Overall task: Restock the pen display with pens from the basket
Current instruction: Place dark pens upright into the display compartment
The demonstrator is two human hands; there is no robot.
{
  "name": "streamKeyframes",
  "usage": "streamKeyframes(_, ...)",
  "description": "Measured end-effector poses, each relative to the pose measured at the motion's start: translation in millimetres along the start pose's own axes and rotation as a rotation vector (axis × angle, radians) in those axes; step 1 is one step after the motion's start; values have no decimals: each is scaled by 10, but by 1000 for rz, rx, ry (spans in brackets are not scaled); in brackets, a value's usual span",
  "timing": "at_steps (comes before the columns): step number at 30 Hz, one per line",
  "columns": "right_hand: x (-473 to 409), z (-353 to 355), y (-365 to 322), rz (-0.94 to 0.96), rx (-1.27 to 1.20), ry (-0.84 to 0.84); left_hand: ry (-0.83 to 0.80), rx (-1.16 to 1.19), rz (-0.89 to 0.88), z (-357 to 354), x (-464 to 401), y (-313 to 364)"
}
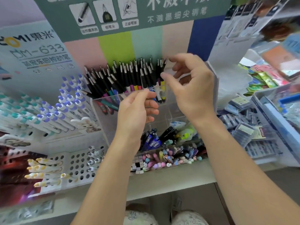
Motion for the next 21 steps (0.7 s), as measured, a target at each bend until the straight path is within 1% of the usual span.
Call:
streamKeyframes(3, 233, 474, 211, -145, 30, 132, -138, -47, 17, -364, 35, -87)
streamKeyframes(7, 882, 1252, 506, -430, 112, 324, -427, -141, 120, -1064, 276, -437)
streamKeyframes(10, 1566, 1886, 584, -587, 142, 532, -647, -222, 192, -1633, 631, -778)
streamKeyframes(15, 2844, 2905, 443, -811, 168, 901, -989, -334, 288, -2453, 1642, -1340)
streamKeyframes(18, 3634, 3383, 360, -979, 196, 1057, -1185, -391, 326, -2834, 2385, -1695)
streamKeyframes(21, 4342, 3774, 289, -1119, 212, 1187, -1323, -461, 373, -3159, 3041, -2076)
Point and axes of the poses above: each hand's wrist, its own x-axis away from the middle knuckle, its own z-axis out of the back of the hand, y = z × x, the point moved 5 cm from there along -x, towards the middle knuckle, and after that the axes turned 2 degrees about z, right-handed, at the moved point
